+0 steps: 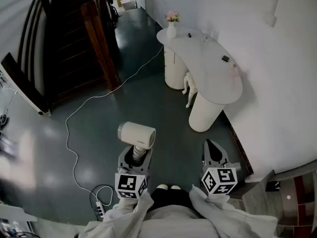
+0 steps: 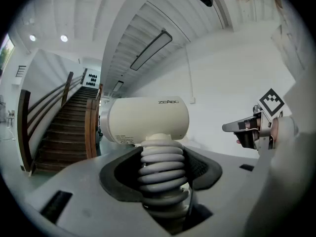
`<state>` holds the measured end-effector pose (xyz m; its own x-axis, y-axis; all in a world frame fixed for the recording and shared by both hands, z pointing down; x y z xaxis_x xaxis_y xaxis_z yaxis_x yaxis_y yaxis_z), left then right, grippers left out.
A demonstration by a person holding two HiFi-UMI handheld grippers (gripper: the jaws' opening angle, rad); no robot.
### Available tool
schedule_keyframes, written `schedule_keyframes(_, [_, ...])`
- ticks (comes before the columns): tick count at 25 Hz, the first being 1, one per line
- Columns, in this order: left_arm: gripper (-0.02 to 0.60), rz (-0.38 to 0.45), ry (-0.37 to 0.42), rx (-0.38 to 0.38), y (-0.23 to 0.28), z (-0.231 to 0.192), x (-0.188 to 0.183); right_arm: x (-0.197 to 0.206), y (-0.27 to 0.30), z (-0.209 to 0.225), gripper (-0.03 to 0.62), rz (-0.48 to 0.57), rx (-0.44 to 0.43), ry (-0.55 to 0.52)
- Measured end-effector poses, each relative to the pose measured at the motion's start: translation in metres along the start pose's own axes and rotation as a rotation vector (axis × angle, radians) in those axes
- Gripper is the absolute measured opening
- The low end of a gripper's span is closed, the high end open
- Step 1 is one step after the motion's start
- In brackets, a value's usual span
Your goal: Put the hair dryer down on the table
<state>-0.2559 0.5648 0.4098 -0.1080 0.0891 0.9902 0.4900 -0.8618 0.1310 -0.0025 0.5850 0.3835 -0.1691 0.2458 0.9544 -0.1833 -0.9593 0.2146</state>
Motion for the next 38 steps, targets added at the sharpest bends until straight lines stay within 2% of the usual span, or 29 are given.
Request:
schedule_keyframes(7, [0.23, -0.003, -0.009, 0.002, -0.011, -0.001, 0.004, 0.005, -0.004, -0.004, 0.049, -0.021, 0.033, -0.002])
schedule_keyframes(15, [0.23, -0.012, -0.031, -0.01, -0.035, -0.024, 0.023, 0.031, -0.007, -0.032, 0.049, -0.035, 0.035, 0.005])
schedule_keyframes(19, [0.23, -0.045, -0.036, -0.009, -0.047, -0.033, 0.039, 0.047, -0.01, -0.051, 0.049, -0.059, 0.013, 0.008])
schedule_keyframes(23, [0.23, -0.076, -0.074, -0.002, -0.05, -0.04, 0.051, 0.054, -0.005, -0.059, 0.049, -0.087, 0.006, -0.012])
schedule_keyframes(30, [0.23, -0.069, -0.096, -0.013, -0.021, -0.057, 0.048, 0.043, 0.027, -0.05, 0.05, -0.08, 0.003, -0.028])
schedule_keyframes(38, [0.23, -0.054, -0.091, -0.033, 0.046, -0.071, 0.034, 0.019, 0.093, -0.016, 0.049, -0.074, -0.009, -0.008])
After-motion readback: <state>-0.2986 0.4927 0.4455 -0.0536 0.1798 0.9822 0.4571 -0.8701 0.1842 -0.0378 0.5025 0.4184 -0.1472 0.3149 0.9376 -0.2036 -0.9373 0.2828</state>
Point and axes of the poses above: the fingertips, and each gripper's own axes: y forward along the fingers, z to its right, x out of its underside, the point moved 3 cm from there along -y, backward along the fingers, and after that the axes turned 5 degrees about y, right-handed, at the moved point
